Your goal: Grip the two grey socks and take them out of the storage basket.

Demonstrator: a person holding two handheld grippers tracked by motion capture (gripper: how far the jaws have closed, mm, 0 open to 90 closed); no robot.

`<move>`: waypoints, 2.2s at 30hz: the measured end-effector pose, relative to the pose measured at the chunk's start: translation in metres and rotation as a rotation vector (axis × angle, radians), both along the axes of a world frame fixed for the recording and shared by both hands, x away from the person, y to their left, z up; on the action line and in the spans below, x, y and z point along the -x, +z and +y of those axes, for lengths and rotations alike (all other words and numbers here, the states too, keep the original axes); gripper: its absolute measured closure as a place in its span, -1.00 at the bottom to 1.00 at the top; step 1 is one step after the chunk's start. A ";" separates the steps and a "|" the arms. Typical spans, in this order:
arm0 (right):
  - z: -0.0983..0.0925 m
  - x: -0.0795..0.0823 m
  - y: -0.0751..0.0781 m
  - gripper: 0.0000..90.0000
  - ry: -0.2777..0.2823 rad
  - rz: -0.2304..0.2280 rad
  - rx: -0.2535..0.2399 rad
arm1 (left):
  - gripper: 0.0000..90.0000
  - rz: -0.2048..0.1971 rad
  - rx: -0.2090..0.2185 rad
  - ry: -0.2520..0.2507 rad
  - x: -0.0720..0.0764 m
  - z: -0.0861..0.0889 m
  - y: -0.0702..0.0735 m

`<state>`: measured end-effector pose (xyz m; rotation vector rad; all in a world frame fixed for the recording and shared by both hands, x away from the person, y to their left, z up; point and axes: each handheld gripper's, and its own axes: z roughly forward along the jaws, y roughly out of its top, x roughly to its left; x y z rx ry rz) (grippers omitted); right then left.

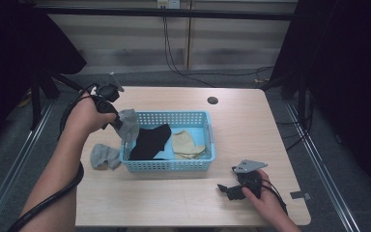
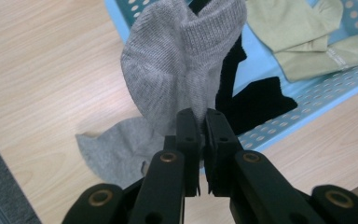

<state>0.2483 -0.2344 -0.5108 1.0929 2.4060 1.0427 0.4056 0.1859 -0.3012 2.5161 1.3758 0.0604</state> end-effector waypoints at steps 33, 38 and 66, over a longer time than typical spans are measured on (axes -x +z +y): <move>0.000 0.000 0.000 -0.73 0.000 0.000 0.000 | 0.89 -0.006 0.012 0.102 0.012 0.053 -0.003; 0.000 0.000 0.000 -0.73 -0.001 0.000 0.000 | 0.89 -0.002 0.009 0.112 0.012 0.057 -0.012; 0.000 0.000 0.000 -0.73 0.001 -0.004 -0.001 | 0.88 0.029 0.031 0.175 -0.002 0.059 -0.082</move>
